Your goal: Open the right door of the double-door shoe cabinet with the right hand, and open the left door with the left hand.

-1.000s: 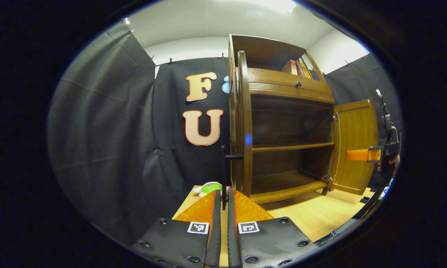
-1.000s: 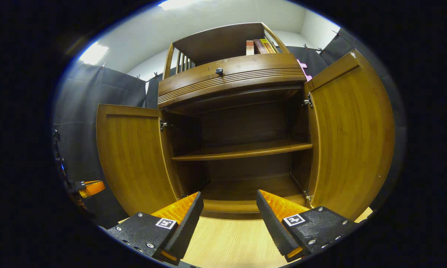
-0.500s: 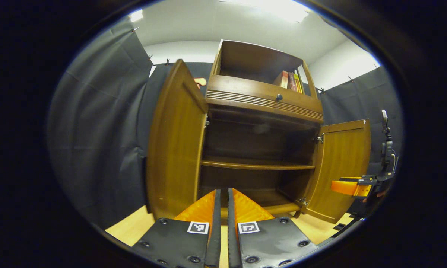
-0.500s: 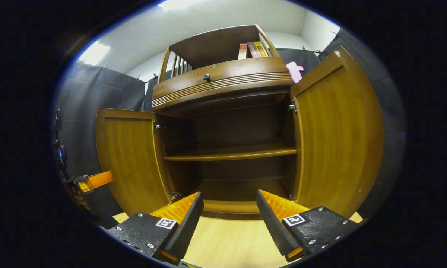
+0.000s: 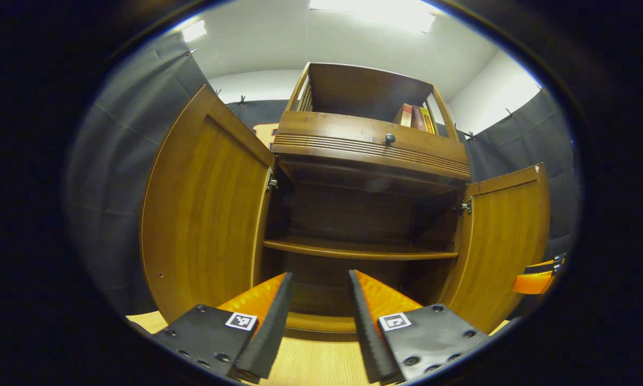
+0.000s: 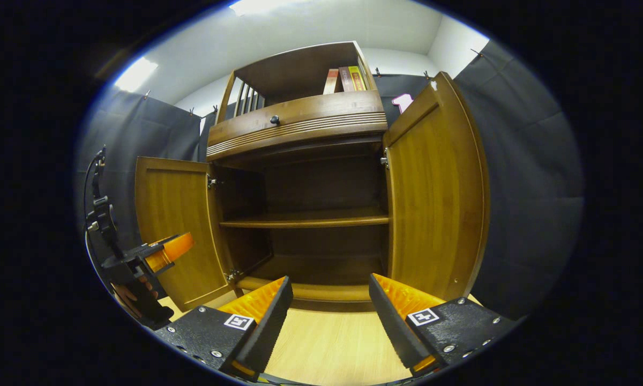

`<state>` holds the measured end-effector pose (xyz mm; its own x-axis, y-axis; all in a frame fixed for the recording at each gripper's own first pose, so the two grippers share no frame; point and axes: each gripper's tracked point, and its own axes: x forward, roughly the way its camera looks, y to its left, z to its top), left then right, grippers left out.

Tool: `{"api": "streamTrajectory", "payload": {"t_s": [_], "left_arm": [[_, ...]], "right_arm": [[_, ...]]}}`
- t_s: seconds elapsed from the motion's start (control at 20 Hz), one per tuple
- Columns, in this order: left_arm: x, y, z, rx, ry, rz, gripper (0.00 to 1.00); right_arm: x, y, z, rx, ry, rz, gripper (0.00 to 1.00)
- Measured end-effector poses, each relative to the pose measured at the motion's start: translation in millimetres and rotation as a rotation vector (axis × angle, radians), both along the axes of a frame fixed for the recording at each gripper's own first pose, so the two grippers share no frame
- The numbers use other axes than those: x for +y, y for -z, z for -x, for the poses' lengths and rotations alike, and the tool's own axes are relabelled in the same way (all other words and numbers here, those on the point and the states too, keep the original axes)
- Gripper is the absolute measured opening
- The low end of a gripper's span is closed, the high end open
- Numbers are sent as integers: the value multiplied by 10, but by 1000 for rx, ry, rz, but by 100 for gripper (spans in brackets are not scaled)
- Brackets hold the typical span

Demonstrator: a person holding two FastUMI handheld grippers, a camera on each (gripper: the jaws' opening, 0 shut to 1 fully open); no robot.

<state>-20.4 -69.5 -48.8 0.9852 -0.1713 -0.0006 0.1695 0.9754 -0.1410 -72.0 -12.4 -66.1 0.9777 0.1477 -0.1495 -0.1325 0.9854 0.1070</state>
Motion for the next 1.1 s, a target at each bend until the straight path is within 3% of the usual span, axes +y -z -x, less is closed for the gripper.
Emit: {"api": "streamTrajectory", "payload": {"t_s": [0.1, 0.25, 0.3, 0.7, 0.95, 1.0, 1.05, 1.1], "left_arm": [[-51, 28, -7, 17, 6, -1, 75], [10, 79, -2, 34, -9, -17, 99], [52, 86, 22, 42, -19, -24, 95], [322, 49, 31, 58, -101, -64, 94], [375, 26, 0, 57, -104, -93, 94], [369, 24, -1, 57, -100, -101, 95], [366, 24, -2, 59, -95, -106, 95], [357, 17, 7, 63, -87, -105, 95]], "right_arm": [[-15, 21, -9, 3, -9, -7, 89], [8, 29, -36, 2, -24, -18, 89], [15, 34, -43, 0, -28, -17, 100], [178, 110, -168, 6, -69, -29, 100], [256, 94, -216, -7, -81, -37, 100], [249, 107, -221, -8, -78, -35, 89], [244, 123, -224, -5, -72, -34, 100], [243, 140, -230, -2, -71, -38, 100]]}}
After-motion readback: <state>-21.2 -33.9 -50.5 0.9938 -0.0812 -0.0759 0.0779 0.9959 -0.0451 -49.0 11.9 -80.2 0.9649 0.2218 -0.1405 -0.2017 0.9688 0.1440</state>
